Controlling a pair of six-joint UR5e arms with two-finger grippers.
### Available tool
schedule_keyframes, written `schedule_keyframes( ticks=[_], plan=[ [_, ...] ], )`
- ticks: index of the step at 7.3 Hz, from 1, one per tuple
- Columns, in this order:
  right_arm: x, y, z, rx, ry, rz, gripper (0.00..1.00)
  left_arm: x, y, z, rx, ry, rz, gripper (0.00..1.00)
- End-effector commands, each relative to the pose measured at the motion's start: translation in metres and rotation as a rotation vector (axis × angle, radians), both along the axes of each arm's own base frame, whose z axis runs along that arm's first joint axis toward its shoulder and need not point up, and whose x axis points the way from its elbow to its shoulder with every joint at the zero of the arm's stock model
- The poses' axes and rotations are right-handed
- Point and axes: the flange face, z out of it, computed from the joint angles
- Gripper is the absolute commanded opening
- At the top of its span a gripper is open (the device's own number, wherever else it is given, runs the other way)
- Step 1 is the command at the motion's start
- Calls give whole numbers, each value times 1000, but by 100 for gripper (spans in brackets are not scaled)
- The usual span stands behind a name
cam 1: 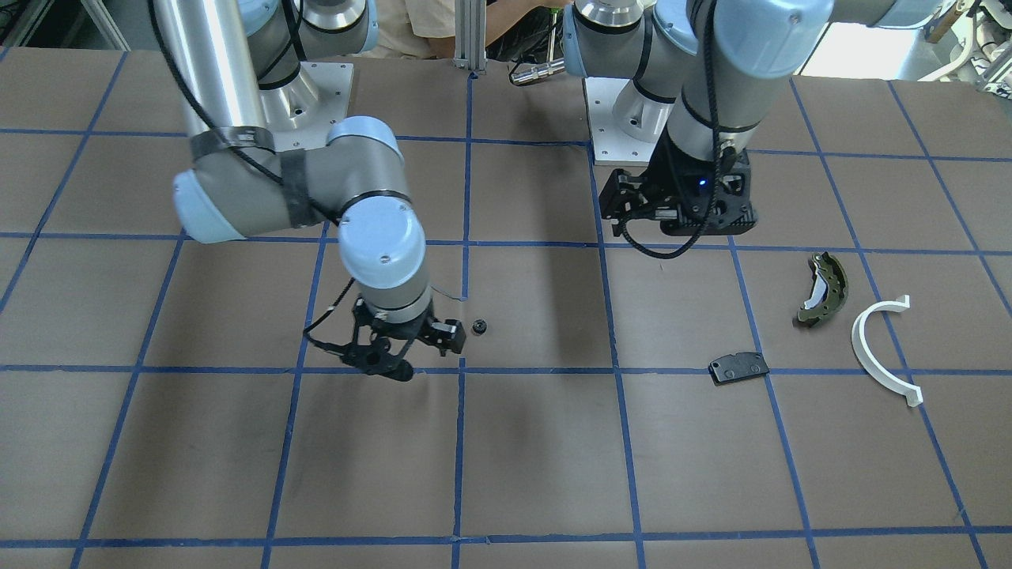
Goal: Place bearing gear from tray to pile
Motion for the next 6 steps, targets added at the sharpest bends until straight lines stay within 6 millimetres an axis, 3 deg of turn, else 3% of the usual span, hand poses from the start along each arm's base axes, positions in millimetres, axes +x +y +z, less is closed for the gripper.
schedule_keyframes(
  ticks=[1,4,6],
  plan=[
    [-124,-23,35,-13,17,59,100,-41,26,-84,-72,7,35,100],
    [-306,-28,54,-56,2,257,100,-107,37,-135,-137,31,28,100],
    [-411,-11,61,-72,1,322,100,-142,37,-159,-177,61,-31,100]
  ],
)
